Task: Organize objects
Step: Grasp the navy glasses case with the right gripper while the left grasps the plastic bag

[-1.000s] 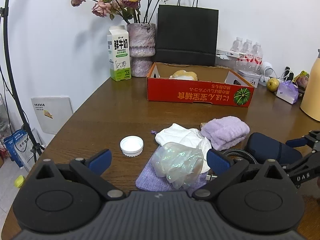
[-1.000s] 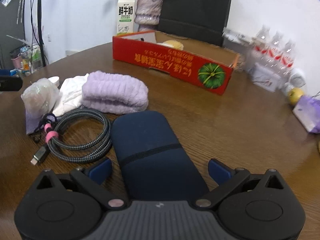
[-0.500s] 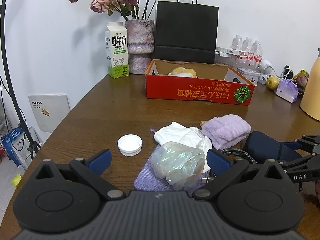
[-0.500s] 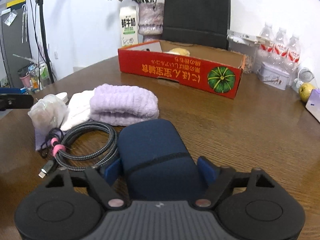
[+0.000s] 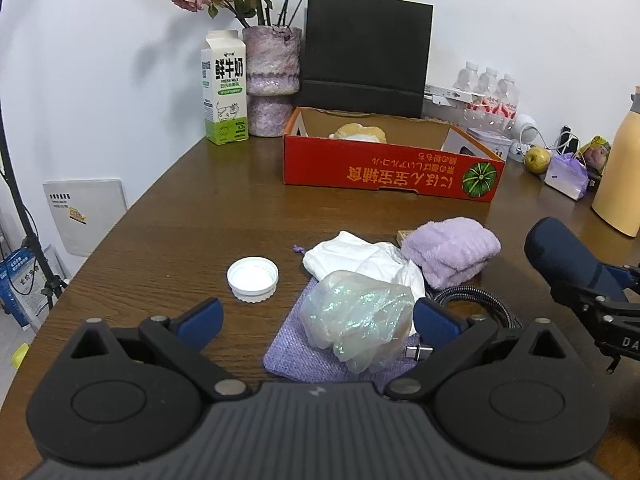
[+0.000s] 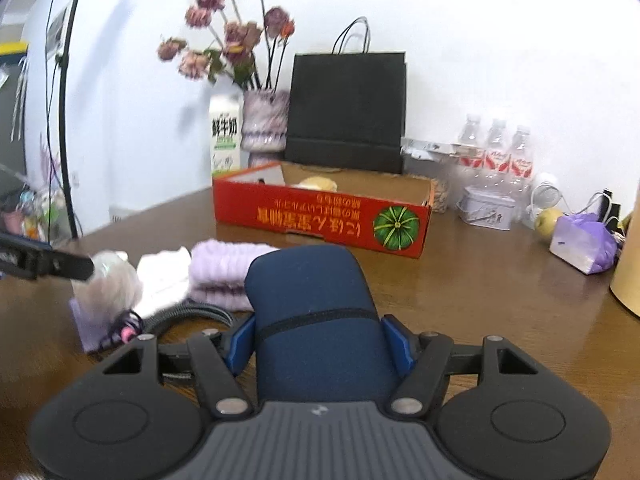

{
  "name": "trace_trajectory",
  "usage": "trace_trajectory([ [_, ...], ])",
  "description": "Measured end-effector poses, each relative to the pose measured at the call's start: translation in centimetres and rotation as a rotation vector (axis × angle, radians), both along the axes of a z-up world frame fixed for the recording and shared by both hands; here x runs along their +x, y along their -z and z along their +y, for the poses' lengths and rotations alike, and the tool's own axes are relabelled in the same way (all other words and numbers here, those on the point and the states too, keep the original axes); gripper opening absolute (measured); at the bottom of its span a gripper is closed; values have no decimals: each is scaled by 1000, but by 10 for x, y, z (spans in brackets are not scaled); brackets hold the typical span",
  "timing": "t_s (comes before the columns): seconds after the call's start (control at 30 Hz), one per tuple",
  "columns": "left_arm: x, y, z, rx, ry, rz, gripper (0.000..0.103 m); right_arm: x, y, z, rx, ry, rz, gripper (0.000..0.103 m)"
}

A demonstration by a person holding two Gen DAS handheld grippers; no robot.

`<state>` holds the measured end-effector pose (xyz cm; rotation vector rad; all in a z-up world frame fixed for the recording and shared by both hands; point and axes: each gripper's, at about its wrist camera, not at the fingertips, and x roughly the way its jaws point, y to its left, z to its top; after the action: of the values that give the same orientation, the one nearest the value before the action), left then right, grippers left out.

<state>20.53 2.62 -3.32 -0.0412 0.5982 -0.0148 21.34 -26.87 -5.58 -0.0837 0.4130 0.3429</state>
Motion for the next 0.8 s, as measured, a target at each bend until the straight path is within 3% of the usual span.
trace_trajectory([
  [0.3,15,7,-6,20,79,19,103,-7,-1,10,-20,34,-31,65],
  [0.57,28,18,-6,-26,84,27,102,-7,1,11,-24,63,-27,65],
  [0.67,28,19,-4,-44,86,24,83,-6,1,12,-25,66,-26,65],
  [0.73,29,21,-2,-75,88,31,54,-6,1,13,-26,66,-26,65],
  [0.8,28,21,0,-100,87,21,47,-6,1,13,-29,66,-31,65],
])
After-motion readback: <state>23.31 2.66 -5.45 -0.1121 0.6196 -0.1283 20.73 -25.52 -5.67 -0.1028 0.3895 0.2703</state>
